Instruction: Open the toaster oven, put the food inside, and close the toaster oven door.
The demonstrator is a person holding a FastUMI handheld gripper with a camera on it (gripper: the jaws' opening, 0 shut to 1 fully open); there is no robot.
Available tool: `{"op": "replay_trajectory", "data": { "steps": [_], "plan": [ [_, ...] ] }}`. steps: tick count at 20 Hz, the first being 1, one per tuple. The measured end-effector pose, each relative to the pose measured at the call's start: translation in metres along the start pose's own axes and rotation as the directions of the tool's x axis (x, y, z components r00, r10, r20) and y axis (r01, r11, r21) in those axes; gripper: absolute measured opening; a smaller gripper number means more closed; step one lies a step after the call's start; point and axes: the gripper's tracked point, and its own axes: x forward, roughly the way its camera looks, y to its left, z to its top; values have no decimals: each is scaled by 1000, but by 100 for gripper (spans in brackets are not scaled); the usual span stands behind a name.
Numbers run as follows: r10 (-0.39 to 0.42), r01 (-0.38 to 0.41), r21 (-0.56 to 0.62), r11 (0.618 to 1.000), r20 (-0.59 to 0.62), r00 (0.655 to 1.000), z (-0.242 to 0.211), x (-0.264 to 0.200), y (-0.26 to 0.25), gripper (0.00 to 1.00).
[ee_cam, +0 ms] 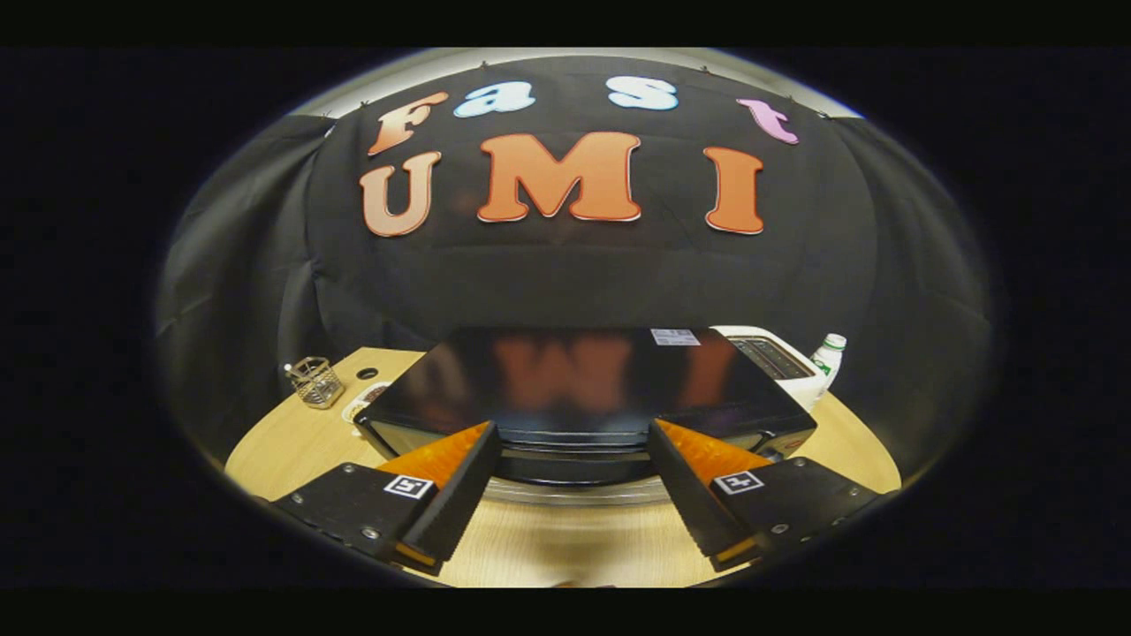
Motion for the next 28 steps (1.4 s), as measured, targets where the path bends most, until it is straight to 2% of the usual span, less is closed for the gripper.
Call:
{"op": "replay_trajectory", "data": {
  "steps": [8, 21, 28],
  "plan": [
    [23, -23, -26, 999, 1, 1000, -21, -34, 2, 99],
    [31, -33, -58, 998, -42, 999, -97, -91, 4, 100],
    [56, -53, 29, 998, -115, 992, -151, -97, 7, 100]
  ]
}}
